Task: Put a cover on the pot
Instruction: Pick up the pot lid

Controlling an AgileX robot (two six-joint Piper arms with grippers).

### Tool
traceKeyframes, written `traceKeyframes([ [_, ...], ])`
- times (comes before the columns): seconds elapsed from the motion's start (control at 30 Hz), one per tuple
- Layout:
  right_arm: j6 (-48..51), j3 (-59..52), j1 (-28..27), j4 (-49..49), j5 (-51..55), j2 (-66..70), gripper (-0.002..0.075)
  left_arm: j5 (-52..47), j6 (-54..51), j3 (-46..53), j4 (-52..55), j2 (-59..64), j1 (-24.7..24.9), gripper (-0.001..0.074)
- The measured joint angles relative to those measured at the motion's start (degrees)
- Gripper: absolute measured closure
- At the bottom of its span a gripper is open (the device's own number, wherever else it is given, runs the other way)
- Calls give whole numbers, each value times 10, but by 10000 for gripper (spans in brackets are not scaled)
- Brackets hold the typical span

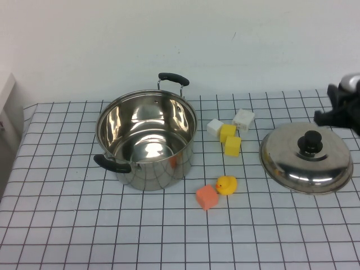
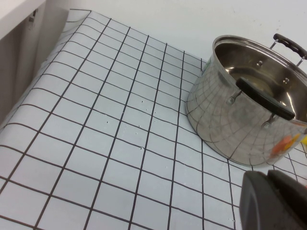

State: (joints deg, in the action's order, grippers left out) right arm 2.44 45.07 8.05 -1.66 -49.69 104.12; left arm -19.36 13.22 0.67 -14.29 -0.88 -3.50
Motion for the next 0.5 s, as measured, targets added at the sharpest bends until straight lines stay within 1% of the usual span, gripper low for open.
traceKeyframes([
  [0.07,5,4,0,-7,51,-37,580,0,0,0,0,0,0,738],
  [0.13,15,16,-1,-8,77,-53,575,0,0,0,0,0,0,738],
  [0.2,24,27,-3,-8,89,-53,553,0,0,0,0,0,0,738],
  [0.23,27,33,-3,-9,92,-47,530,0,0,0,0,0,0,737],
  [0.37,27,58,-5,-6,98,-1,382,0,0,0,0,0,0,738],
  [0.4,27,68,-5,-2,100,20,325,0,0,0,0,0,0,738],
  [0.5,27,92,-5,8,102,69,226,0,0,0,0,0,0,738],
])
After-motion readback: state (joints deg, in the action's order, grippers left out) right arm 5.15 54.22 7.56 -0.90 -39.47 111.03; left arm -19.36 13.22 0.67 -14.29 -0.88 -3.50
